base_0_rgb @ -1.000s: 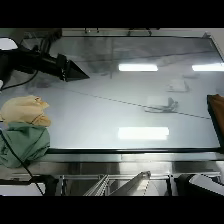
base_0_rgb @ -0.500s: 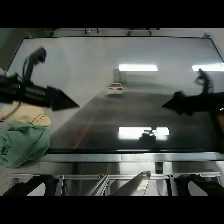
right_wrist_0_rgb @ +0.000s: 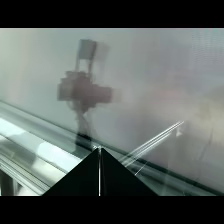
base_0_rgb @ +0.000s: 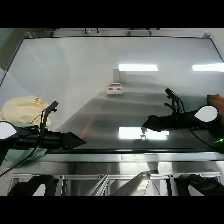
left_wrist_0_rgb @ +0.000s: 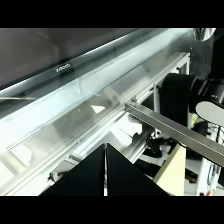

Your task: Fold the shirts.

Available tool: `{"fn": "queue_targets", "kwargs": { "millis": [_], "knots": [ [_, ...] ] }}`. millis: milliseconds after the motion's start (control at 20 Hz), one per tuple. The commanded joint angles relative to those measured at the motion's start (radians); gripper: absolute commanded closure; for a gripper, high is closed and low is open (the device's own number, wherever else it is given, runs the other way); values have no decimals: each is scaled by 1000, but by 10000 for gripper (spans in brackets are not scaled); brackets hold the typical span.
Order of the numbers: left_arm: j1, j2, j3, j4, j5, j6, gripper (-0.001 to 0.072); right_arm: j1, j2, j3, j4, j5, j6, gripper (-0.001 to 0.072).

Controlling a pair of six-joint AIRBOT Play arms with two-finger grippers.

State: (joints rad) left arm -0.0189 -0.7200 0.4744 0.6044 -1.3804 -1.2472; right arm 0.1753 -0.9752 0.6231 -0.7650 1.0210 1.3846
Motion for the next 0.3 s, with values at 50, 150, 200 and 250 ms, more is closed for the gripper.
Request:
{"fn": "queue_targets", "kwargs": {
  "millis": [50,150,200,250],
  "knots": [
    [-1,74,-48,2,67,-3,689,12,1,-8,3,-11,-1,695],
    [-1,101,-48,2,75,-4,689,12,2,-8,3,-11,-1,695],
    [-2,111,-48,2,74,-4,689,12,1,-8,3,-11,-1,695],
    [-1,121,-48,2,74,-4,689,12,1,-8,3,-11,-1,695]
  ]
}}
